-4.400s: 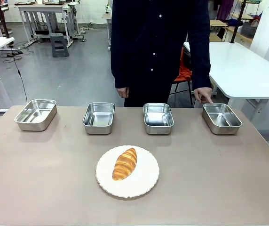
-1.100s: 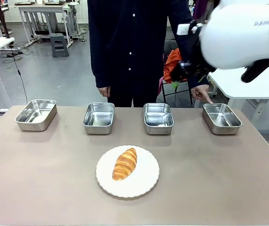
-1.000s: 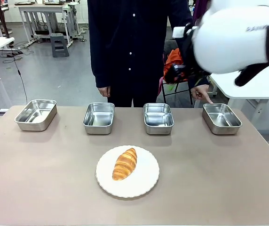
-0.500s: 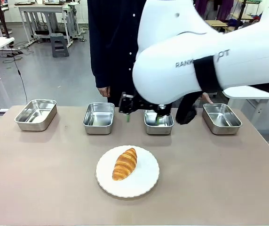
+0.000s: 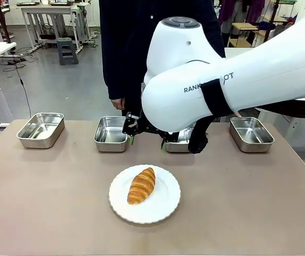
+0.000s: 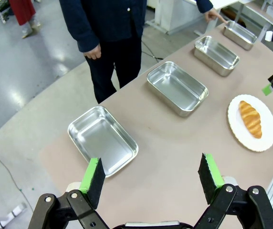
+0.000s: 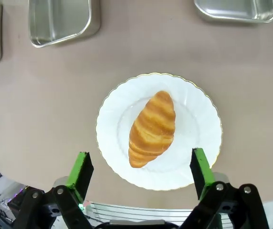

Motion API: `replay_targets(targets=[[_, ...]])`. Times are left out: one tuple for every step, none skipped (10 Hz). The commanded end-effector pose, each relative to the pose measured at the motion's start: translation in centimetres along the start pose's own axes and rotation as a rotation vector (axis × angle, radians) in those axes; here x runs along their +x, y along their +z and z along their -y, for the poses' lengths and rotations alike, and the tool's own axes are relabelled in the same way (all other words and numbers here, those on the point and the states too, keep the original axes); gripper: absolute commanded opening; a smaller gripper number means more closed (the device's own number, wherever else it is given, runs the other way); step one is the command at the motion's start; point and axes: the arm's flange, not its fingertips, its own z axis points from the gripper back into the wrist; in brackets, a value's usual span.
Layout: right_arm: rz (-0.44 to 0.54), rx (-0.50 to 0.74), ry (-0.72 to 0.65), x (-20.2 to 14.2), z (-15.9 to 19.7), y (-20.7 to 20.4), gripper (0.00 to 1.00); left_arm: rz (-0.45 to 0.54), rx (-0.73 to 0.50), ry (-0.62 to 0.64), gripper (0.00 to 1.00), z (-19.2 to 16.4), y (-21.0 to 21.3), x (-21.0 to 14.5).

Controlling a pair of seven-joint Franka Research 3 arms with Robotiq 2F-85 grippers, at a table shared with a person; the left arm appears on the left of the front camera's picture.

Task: Place the bread in the container.
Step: Place the Butter Roll into the Airtight Container indicated by the human.

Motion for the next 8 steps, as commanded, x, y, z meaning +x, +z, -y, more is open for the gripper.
replay_targets(targets=[[0.016, -0.018, 0.019, -0.2, 0.1, 1.0, 1.0, 0.001, 0.001, -0.003, 1.0, 0.1, 0.0, 0.0], [0.0, 0.0, 0.0, 0.0, 0.0, 0.0, 1.0, 0.001, 0.001, -0.003, 1.0, 0.1, 0.0, 0.0], [0.006, -0.021, -0.053, -1.9, -0.4, -0.6, 1.0, 0.001, 0.001, -0.003, 1.0, 0.1, 0.0, 0.0], [-0.008, -0.048, -0.102, -3.5, -1.0, -1.3, 1.0, 0.001, 0.001, -0.003, 1.0, 0.1, 0.0, 0.0], [-0.011, -0.067, -0.137, -4.2, -1.4, -1.9, 1.0, 0.001, 0.001, -0.003, 1.0, 0.1, 0.0, 0.0], [-0.013, -0.085, -0.19, -4.5, -1.6, -2.6, 1.0, 0.001, 0.001, -0.003, 1.0, 0.1, 0.0, 0.0], [-0.03, -0.118, -0.208, -4.9, -1.5, -3.3, 1.0, 0.001, 0.001, -0.003, 1.0, 0.1, 0.0, 0.0], [-0.017, -0.111, -0.232, -4.9, -1.6, -4.5, 1.0, 0.001, 0.001, -0.003, 1.0, 0.1, 0.0, 0.0]])
